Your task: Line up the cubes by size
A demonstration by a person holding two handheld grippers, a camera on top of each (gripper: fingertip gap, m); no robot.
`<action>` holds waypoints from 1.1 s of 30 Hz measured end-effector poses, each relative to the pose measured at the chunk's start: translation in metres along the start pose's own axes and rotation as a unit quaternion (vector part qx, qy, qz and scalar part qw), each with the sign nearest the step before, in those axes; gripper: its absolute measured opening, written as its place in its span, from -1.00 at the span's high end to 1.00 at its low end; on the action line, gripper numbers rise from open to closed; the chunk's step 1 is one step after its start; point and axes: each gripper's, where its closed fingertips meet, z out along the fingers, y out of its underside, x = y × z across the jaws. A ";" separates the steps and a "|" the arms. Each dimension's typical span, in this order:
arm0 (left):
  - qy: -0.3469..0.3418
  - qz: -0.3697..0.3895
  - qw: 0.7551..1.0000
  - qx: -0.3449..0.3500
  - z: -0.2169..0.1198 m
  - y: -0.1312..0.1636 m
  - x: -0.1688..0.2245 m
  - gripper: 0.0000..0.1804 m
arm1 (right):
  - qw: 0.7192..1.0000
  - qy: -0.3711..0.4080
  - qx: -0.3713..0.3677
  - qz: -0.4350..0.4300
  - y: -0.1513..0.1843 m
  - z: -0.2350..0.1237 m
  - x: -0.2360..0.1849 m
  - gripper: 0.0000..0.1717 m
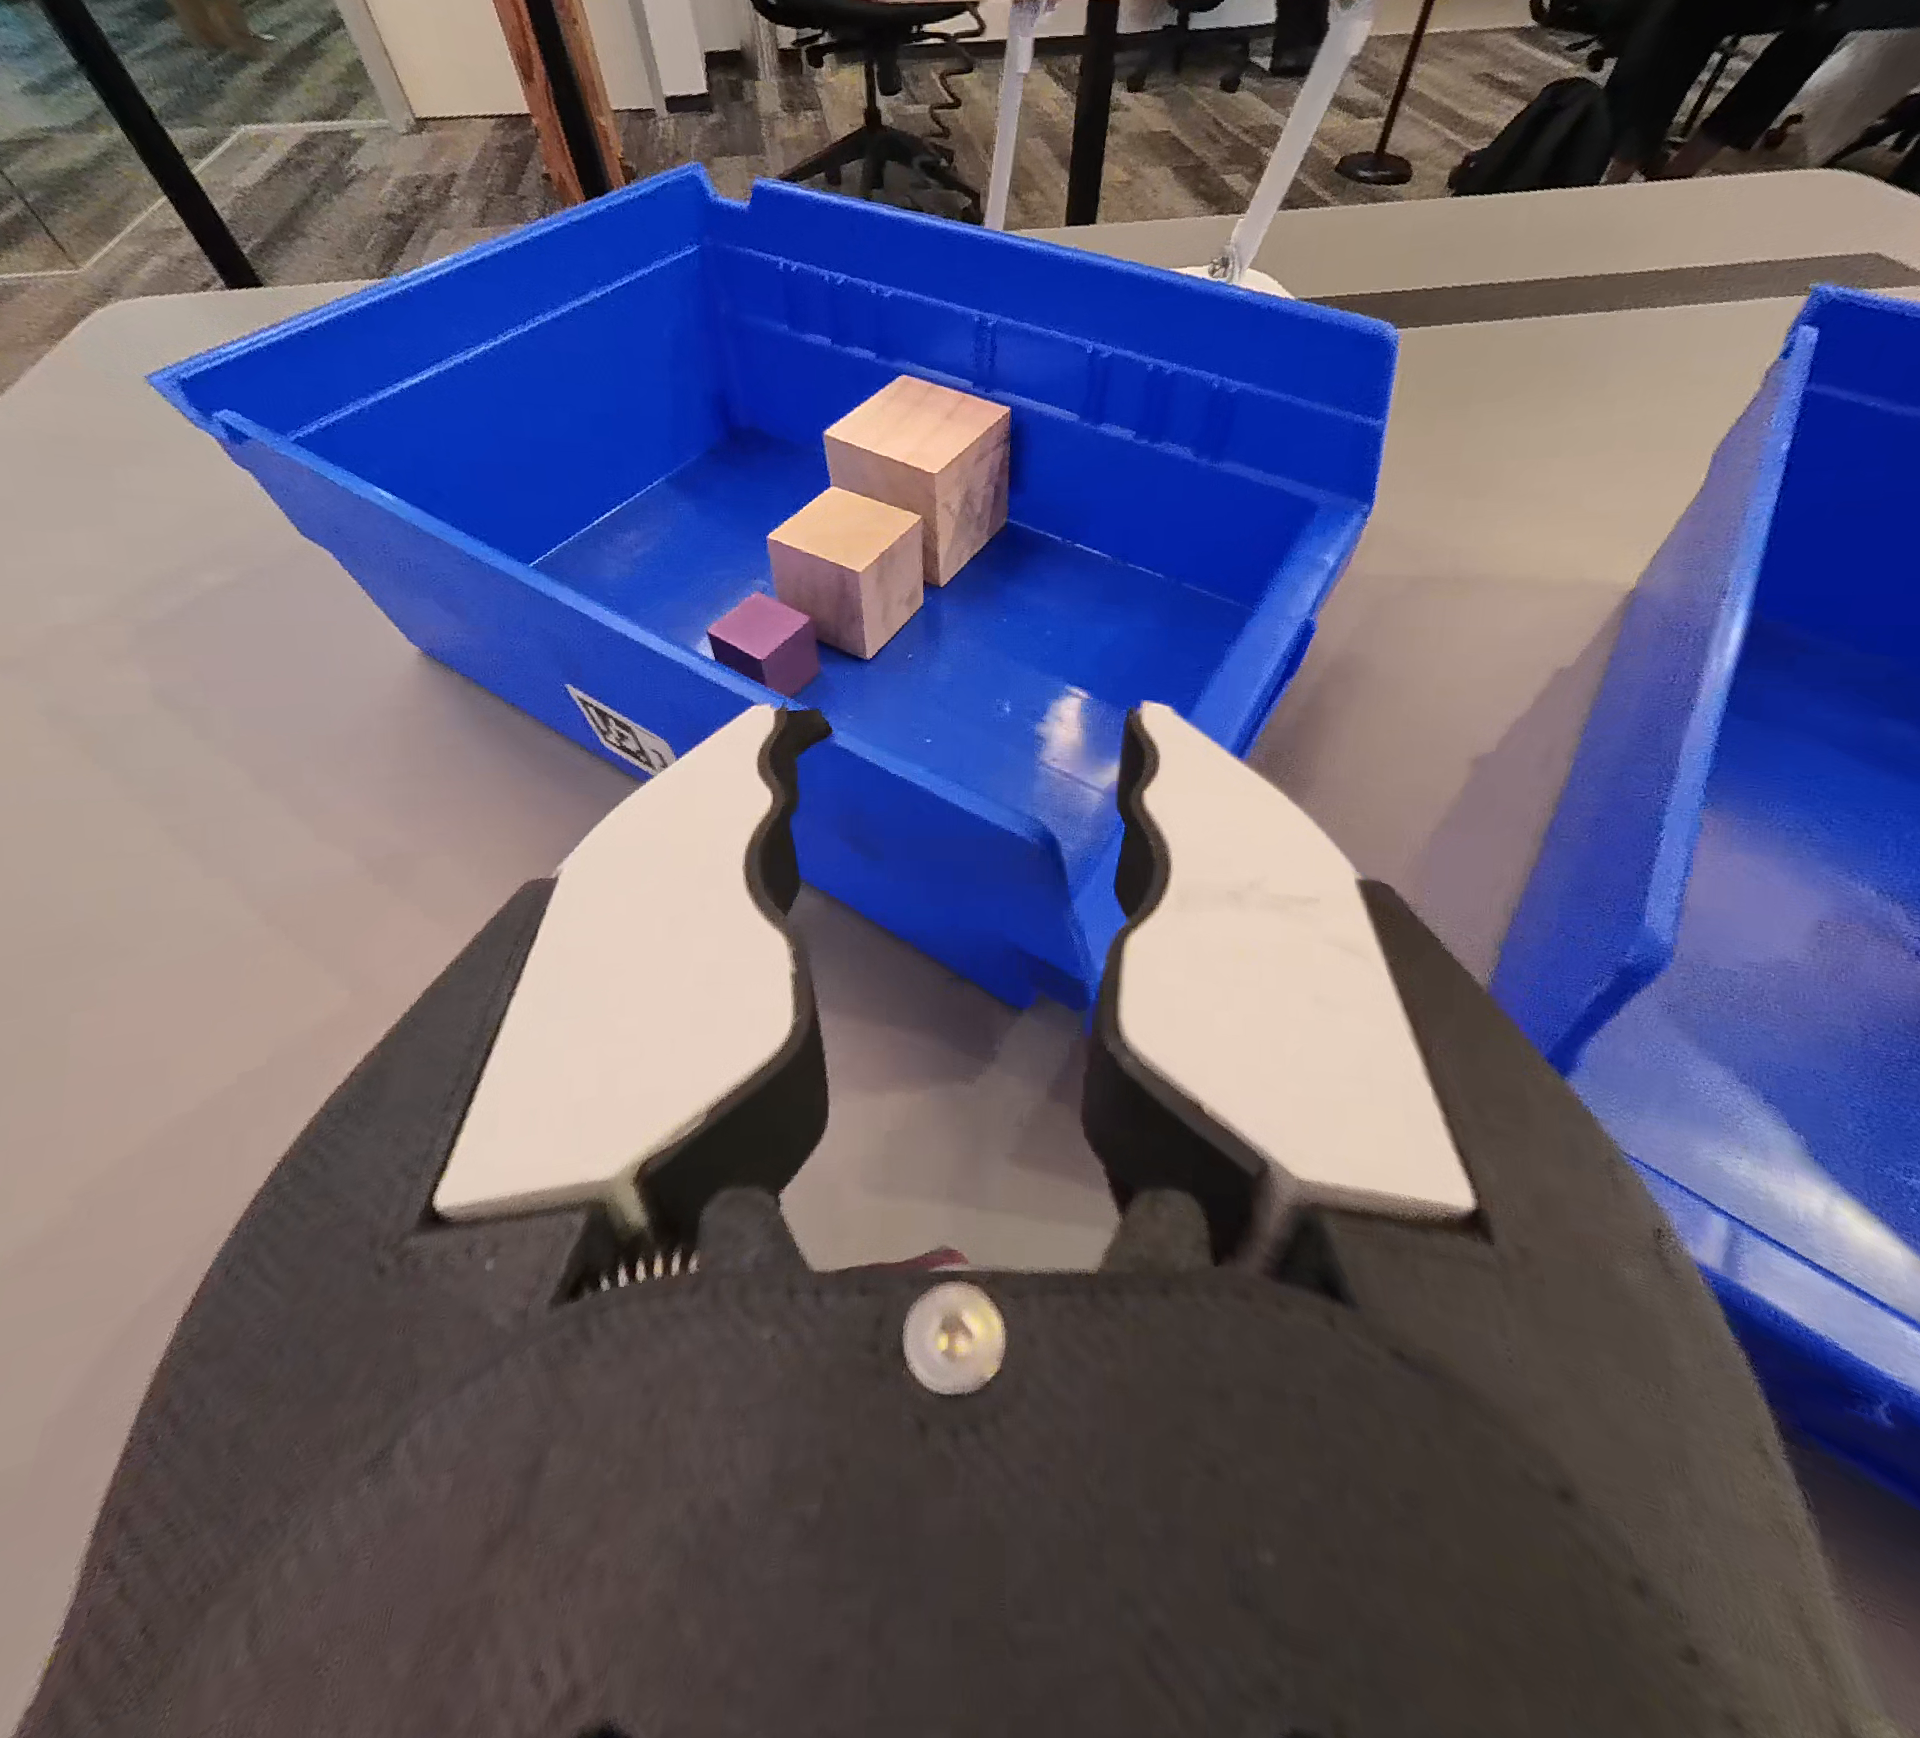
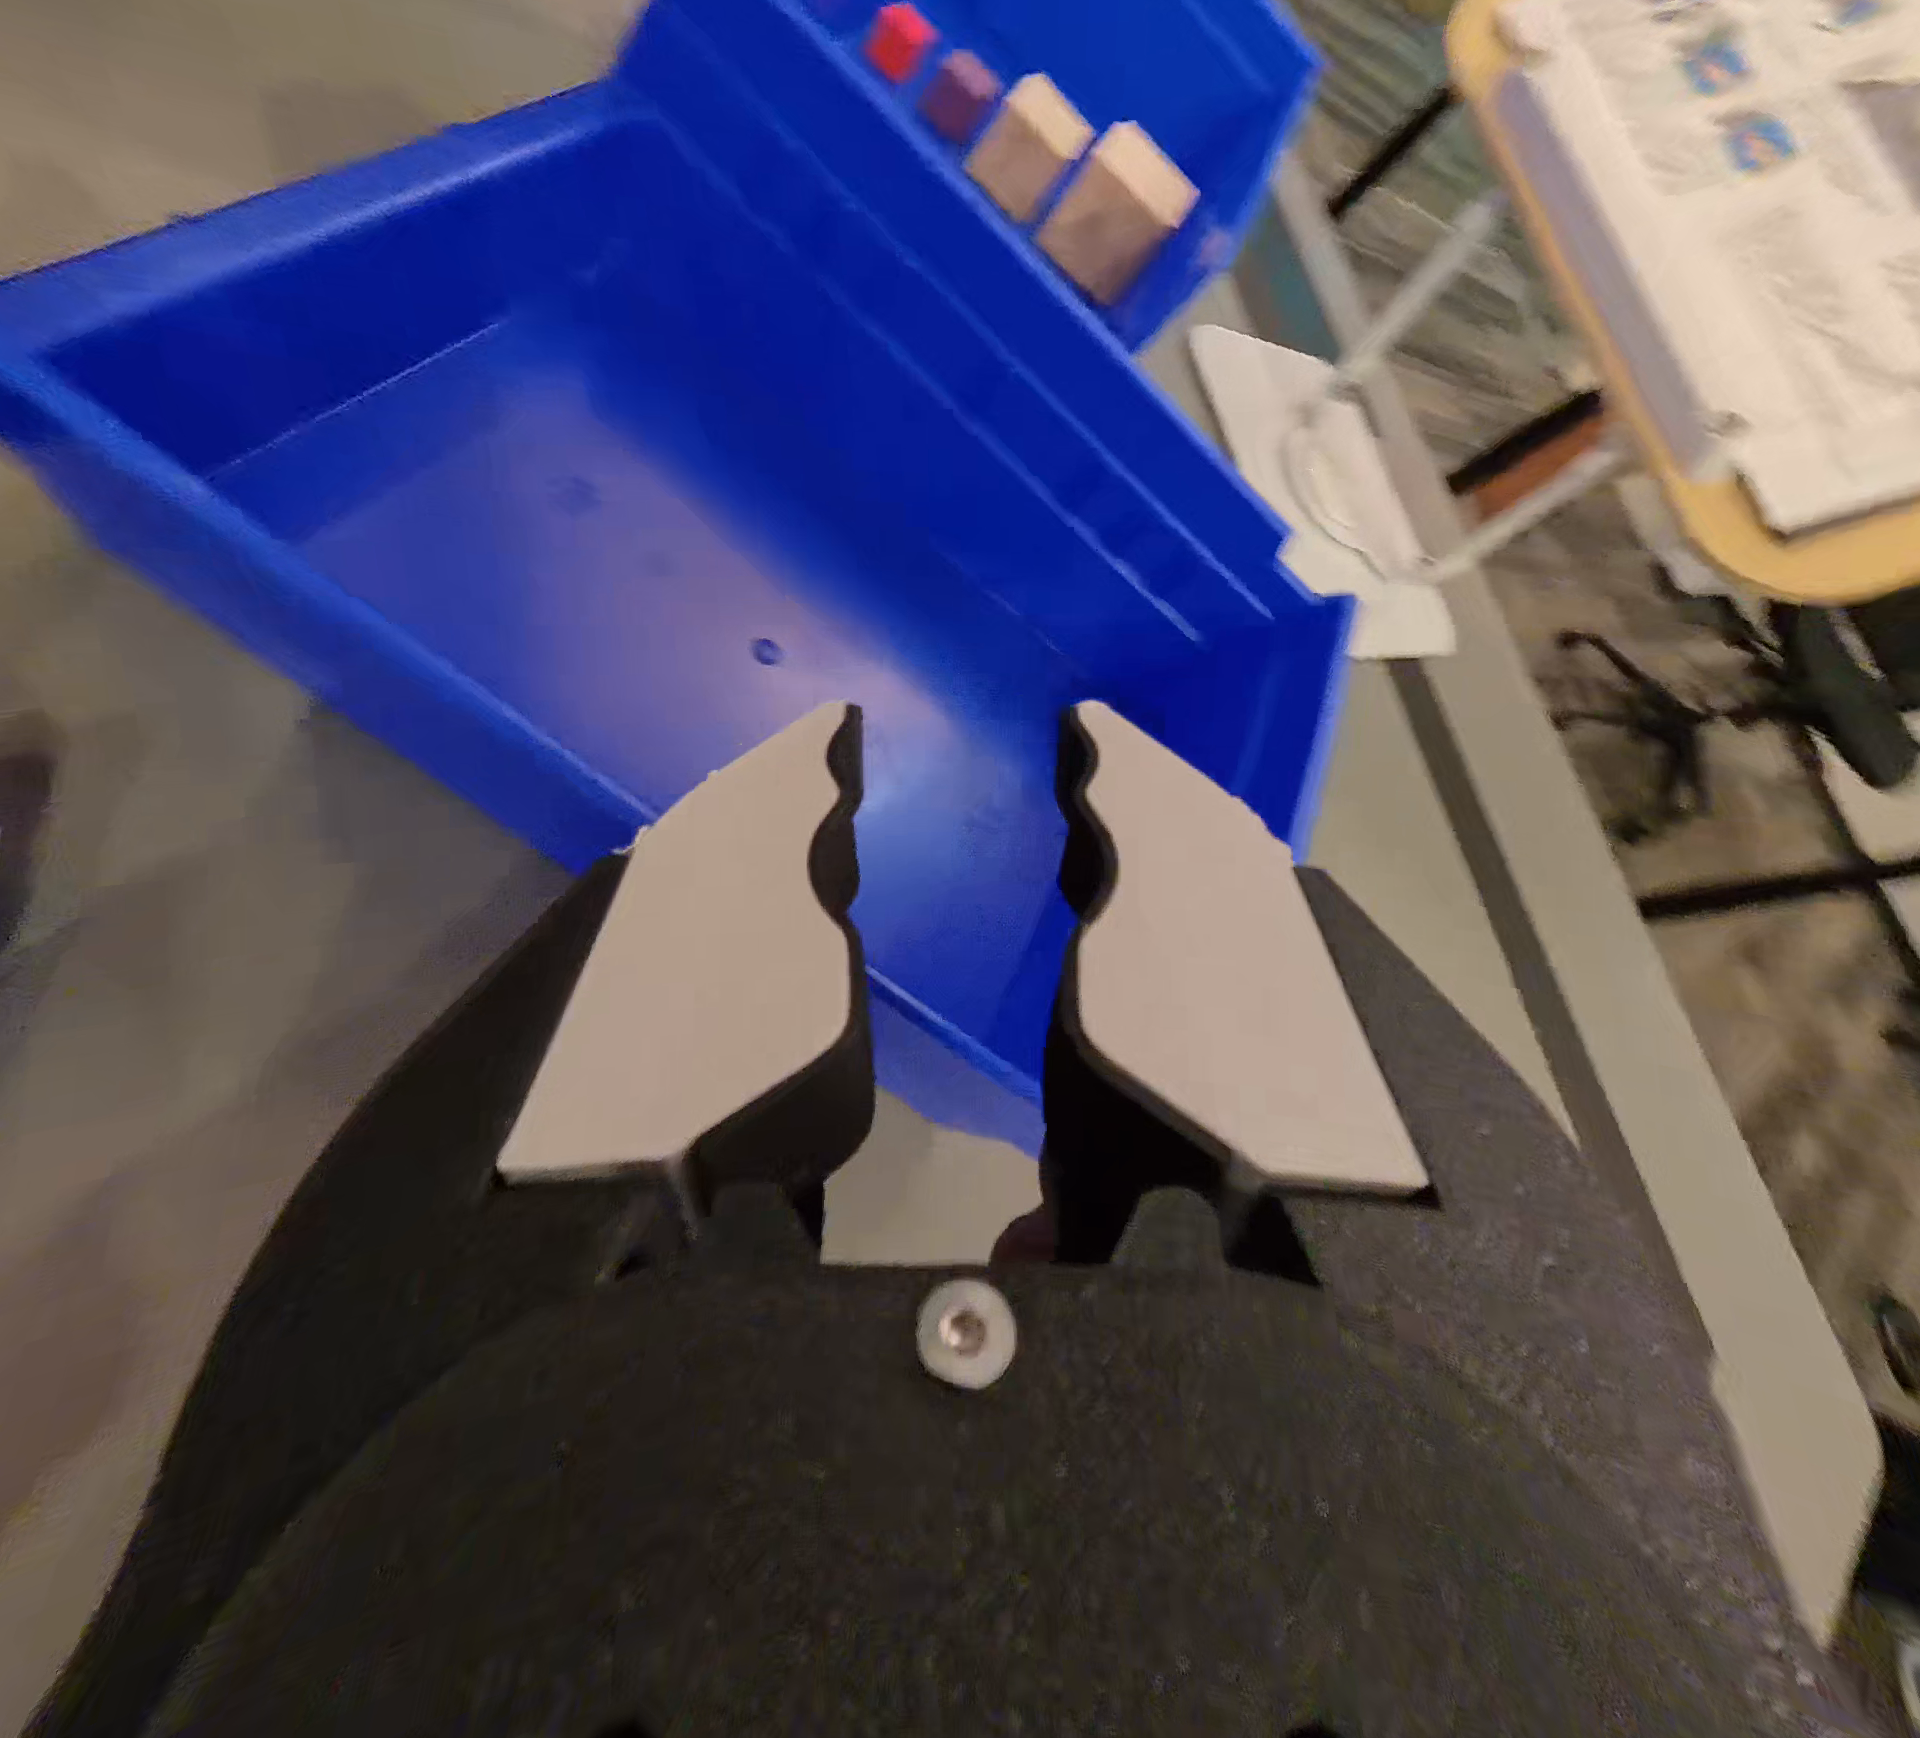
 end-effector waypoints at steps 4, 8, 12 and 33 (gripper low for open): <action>-0.013 -0.008 1.000 -0.013 0.004 0.006 -0.012 0.30 | 0.990 0.125 0.025 0.063 0.002 -0.025 0.026 0.48; -0.009 -0.019 1.000 -0.009 0.007 0.008 -0.014 0.27 | 0.958 0.264 0.015 0.113 0.024 -0.052 0.059 0.43; -0.002 -0.018 1.000 -0.010 0.008 0.009 -0.009 0.26 | 0.950 0.243 -0.033 0.194 0.060 -0.050 0.062 0.43; -0.042 -0.021 0.998 -0.053 0.013 0.019 -0.068 0.70 | 0.966 0.117 -0.062 0.222 0.104 0.000 0.091 0.91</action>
